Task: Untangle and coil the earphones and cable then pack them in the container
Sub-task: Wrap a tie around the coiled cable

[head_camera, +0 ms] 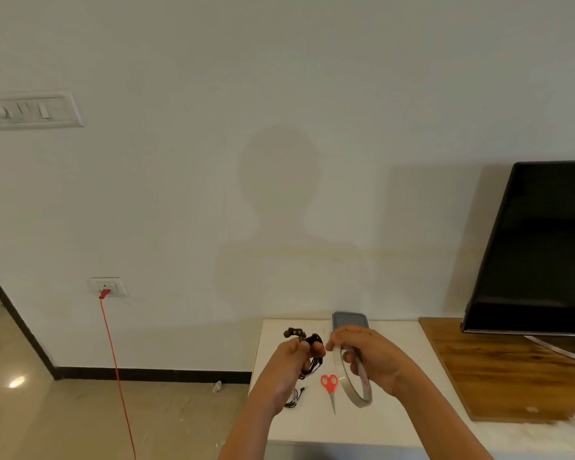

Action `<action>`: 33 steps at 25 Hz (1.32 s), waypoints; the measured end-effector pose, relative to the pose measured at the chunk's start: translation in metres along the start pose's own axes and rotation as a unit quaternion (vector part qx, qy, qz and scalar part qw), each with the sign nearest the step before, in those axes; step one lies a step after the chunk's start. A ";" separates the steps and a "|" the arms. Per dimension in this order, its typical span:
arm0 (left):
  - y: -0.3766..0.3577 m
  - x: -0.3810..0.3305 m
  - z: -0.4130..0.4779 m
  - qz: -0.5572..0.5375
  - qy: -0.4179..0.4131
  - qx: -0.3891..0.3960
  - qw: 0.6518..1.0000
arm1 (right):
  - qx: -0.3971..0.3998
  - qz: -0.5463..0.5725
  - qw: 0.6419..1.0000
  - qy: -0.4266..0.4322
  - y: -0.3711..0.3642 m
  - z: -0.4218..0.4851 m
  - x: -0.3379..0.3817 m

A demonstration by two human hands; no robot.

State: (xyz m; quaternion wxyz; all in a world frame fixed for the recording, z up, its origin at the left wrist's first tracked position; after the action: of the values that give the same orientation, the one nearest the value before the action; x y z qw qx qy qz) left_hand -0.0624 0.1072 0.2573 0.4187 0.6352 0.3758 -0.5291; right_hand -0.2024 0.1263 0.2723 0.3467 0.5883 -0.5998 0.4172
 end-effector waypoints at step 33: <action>-0.020 0.004 -0.006 0.293 -0.084 0.041 0.952 | -0.115 -0.033 0.984 -0.132 0.005 0.017 -0.052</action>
State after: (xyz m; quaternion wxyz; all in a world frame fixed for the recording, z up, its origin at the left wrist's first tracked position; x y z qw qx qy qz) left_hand -0.0776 0.1203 0.2511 0.5588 0.6875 0.1148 -0.4493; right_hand -0.2027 0.1323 0.2180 0.3437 0.6137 -0.6645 0.2523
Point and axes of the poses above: each hand's wrist, its own z-axis towards the middle knuckle, its own y-axis out of the back of the hand, x = y × z, the point moved 9 cm from there along z, towards the middle knuckle, and after that the axes turned 8 degrees about -y, right-handed, at the moved point
